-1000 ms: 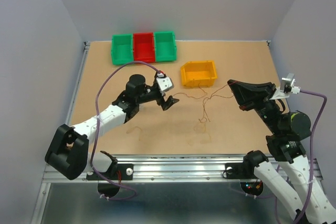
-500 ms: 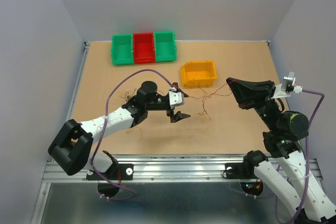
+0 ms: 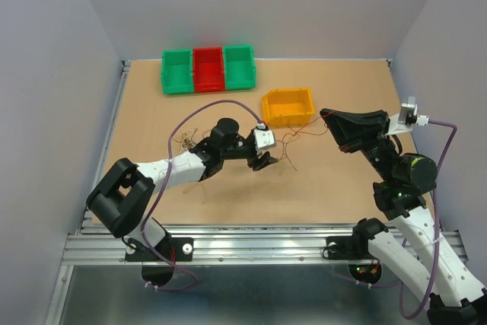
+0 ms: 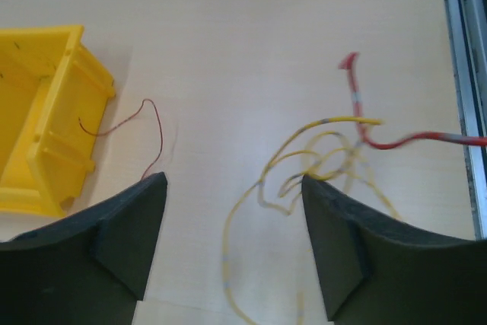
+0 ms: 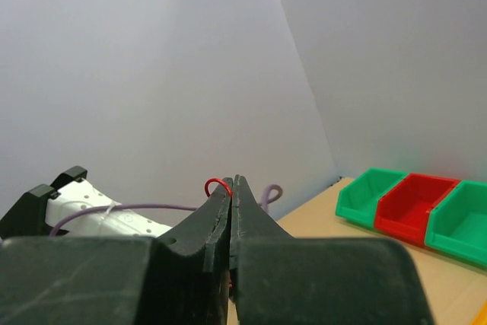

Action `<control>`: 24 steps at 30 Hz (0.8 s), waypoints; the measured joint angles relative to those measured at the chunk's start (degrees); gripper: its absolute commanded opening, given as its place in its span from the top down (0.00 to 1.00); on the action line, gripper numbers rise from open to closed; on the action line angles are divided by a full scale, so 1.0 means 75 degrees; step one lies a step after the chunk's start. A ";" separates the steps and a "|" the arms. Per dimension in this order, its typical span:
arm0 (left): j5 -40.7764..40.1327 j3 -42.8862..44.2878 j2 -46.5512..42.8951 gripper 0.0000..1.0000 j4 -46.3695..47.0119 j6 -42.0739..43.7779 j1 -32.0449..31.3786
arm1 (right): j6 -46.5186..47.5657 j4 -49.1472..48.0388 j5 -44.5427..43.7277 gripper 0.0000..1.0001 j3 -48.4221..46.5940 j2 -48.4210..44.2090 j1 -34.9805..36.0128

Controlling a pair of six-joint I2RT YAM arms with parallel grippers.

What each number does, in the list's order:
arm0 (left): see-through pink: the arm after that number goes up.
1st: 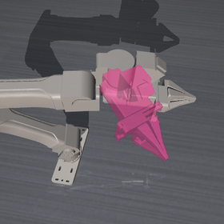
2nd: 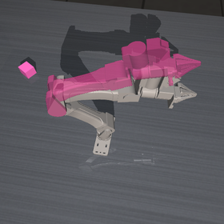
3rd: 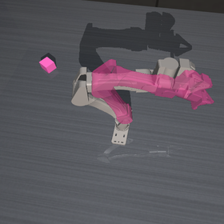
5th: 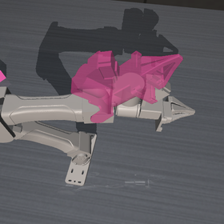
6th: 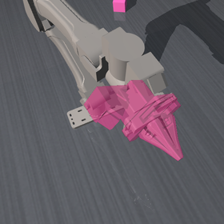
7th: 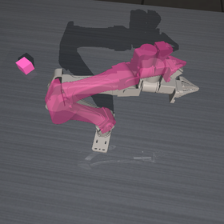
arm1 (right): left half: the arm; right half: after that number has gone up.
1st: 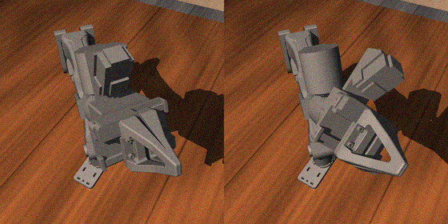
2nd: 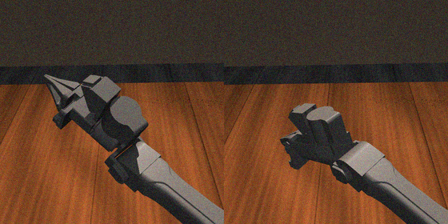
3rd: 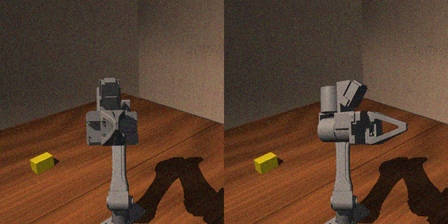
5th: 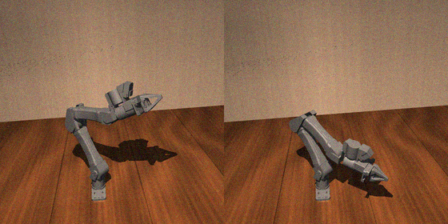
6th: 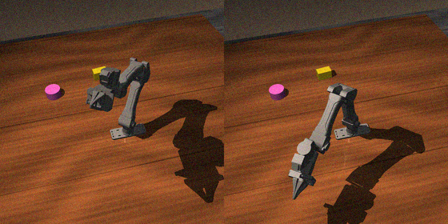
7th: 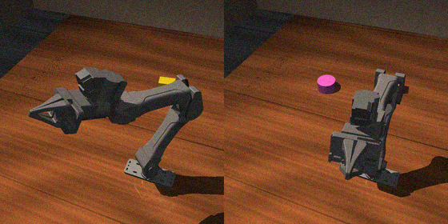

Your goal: Untangle the cables

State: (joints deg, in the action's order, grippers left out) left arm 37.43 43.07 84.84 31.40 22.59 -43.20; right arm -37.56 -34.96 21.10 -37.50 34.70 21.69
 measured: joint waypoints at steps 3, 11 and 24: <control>-0.0393 0.0224 0.0286 0.88 -0.0073 -0.0076 0.0003 | -0.0087 -0.0178 0.0055 0.99 0.0023 0.0093 0.0003; -0.0985 0.0533 0.0624 1.00 -0.0189 -0.0105 0.0009 | -0.0137 -0.0367 0.0044 0.99 0.0297 -0.0175 0.0003; -0.1317 0.1291 0.1451 1.00 -0.0358 -0.0941 0.1297 | 0.0385 0.0772 -0.0857 0.99 0.0376 -0.2273 0.0000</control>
State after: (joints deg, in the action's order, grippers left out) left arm 27.55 52.75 95.72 28.71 15.53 -33.47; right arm -34.68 -29.17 14.68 -34.68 17.65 21.69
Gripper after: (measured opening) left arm 0.019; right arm 0.020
